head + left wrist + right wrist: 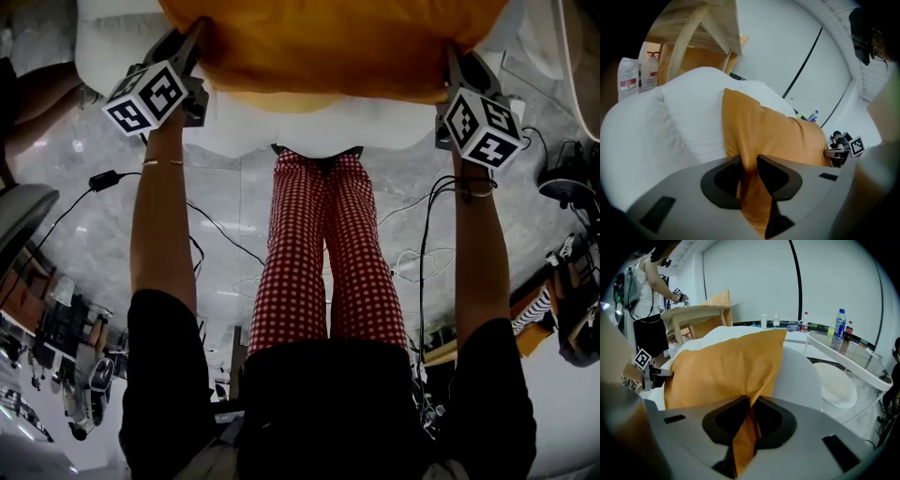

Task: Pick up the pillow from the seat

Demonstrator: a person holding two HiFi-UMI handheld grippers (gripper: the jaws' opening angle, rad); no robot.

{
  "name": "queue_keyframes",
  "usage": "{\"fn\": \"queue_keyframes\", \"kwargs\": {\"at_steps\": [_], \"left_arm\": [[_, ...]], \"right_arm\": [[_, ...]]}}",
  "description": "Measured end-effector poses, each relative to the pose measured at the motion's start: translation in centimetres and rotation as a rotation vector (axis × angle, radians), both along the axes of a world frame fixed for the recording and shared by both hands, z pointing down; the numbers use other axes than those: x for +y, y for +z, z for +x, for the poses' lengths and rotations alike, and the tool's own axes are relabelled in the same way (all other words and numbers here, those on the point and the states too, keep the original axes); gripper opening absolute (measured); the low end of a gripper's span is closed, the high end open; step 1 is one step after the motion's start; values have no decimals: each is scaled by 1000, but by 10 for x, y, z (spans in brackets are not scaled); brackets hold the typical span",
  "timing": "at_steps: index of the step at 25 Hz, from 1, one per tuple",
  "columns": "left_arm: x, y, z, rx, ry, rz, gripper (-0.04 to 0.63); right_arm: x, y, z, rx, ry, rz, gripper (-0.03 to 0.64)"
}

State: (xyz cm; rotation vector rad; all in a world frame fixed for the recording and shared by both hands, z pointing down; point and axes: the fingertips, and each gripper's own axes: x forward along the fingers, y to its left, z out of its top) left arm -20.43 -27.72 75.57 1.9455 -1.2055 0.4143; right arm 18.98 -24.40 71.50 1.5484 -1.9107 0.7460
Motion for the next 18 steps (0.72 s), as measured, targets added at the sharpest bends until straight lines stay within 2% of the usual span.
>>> {"fn": "queue_keyframes", "kwargs": {"at_steps": [9, 14, 18], "left_arm": [[15, -23, 5, 2, 35, -10, 95], [21, -32, 4, 47, -21, -12, 94], [30, -37, 4, 55, -25, -17, 92]], "right_arm": [[14, -12, 2, -27, 4, 3, 64], [18, -18, 3, -35, 2, 14, 63], [25, -20, 4, -35, 2, 9, 63]]}}
